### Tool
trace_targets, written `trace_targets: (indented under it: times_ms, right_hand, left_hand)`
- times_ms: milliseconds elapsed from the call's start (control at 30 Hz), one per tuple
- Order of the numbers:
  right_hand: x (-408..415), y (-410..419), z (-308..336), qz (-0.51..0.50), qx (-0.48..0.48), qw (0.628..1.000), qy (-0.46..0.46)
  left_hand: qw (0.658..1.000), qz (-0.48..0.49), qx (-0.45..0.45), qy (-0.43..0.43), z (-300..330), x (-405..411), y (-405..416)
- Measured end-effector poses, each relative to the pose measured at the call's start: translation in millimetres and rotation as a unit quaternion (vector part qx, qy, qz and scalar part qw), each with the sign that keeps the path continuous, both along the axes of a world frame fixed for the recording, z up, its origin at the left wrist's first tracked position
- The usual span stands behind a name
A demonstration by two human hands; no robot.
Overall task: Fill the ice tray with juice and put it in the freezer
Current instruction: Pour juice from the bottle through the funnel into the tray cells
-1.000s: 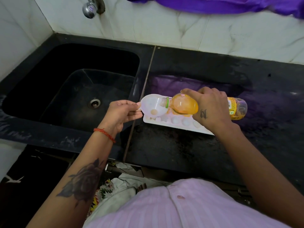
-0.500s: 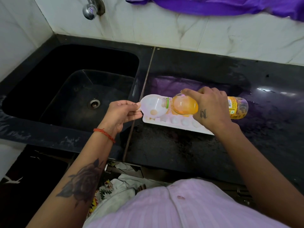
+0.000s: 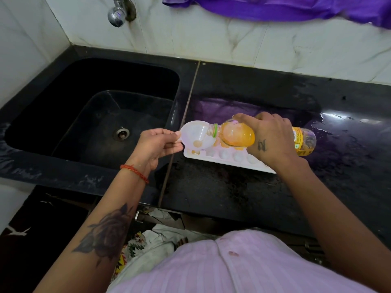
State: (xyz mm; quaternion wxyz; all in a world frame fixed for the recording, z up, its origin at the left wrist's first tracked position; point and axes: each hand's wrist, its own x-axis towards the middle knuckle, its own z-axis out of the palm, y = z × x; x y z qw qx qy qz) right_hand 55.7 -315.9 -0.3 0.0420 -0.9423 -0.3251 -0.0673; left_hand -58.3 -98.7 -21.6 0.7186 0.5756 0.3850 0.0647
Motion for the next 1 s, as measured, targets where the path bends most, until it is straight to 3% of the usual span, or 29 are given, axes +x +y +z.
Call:
trace_targets:
  times_ms: [333, 1000]
  right_hand:
    - [-2, -14, 10, -0.024, 0.041, 0.999, 0.025]
    - [-1, -23, -2, -0.028, -0.015, 0.999, -0.04]
  left_hand:
    - [0.999, -0.023, -0.005, -0.031, 5, 7, -4]
    - [0.999, -0.049, -0.021, 0.002, -1, 16, -20]
